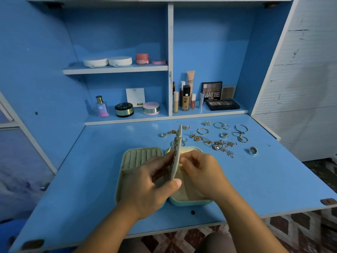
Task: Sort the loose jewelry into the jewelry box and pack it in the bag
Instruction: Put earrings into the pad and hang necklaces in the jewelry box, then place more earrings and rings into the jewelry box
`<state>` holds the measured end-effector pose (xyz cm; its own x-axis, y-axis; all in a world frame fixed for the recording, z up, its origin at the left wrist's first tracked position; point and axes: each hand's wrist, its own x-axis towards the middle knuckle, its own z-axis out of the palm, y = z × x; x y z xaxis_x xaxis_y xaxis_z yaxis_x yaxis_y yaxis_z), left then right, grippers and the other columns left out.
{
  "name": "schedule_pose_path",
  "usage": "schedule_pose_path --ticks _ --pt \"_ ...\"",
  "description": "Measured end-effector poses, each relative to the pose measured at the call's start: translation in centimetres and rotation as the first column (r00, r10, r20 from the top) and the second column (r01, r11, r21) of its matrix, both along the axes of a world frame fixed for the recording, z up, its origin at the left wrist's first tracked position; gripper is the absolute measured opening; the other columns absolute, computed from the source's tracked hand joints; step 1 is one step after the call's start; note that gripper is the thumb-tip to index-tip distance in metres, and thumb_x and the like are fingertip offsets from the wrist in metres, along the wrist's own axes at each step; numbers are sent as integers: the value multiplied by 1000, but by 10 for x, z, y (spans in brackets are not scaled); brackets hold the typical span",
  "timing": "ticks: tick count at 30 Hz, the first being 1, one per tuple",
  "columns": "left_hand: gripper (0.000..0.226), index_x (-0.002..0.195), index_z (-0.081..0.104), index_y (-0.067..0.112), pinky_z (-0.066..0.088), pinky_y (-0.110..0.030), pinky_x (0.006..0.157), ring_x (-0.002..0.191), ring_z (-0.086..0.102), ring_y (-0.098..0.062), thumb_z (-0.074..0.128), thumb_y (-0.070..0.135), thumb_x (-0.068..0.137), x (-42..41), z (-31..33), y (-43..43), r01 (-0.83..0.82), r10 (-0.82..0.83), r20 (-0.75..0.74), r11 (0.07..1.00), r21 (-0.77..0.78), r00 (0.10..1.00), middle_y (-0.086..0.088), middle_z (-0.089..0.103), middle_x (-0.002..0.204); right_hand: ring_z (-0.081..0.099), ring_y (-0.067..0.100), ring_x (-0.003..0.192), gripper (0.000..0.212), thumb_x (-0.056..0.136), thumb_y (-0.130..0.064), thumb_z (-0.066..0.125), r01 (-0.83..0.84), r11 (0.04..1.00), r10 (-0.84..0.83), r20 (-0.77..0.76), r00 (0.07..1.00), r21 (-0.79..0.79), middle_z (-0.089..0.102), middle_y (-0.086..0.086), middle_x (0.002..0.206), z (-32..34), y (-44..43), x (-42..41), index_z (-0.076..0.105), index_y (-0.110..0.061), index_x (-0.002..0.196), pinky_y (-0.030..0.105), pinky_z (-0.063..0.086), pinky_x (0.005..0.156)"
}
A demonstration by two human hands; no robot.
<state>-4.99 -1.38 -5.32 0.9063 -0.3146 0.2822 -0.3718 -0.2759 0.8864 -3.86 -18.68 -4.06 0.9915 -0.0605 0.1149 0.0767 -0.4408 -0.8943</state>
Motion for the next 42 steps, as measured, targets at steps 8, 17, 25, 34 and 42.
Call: schedule_pose_path --ticks 8,17,25,34,42 --pt "95 139 45 44 40 -4 94 120 45 17 74 77 54 0 6 -8 4 0 -27 990 141 1000 42 43 128 65 29 92 38 85 -52 56 -161 934 168 6 986 319 71 -2 101 32 -18 -41 65 -29 114 43 52 80" --pt "82 135 53 39 35 -31 111 123 42 6 45 86 68 28 19 17 -80 22 109 825 559 994 26 44 135 44 17 98 26 95 -38 44 121 894 -143 -18 990 -431 43 -4 96 -2 -30 -51 57 -22 111 27 40 80" --pt "106 152 26 35 20 -39 120 146 19 -14 13 95 65 51 2 33 -127 24 146 643 755 989 11 22 157 30 12 95 45 98 -42 34 139 798 -153 26 988 -587 35 -5 100 -19 -27 -54 42 -18 135 26 35 91" --pt "102 153 25 32 18 -36 117 142 22 -12 5 88 70 46 2 29 -212 40 232 579 787 972 11 24 154 50 15 82 29 95 -42 42 67 845 -62 27 998 -530 46 -4 92 -15 -42 -38 58 -19 103 26 39 68" --pt "114 151 27 35 20 -38 119 144 22 -13 -2 96 59 47 2 28 -220 69 225 603 767 972 12 24 155 52 9 77 14 92 -29 55 118 865 -87 86 993 -487 60 -1 96 5 -102 34 62 -30 80 21 34 64"
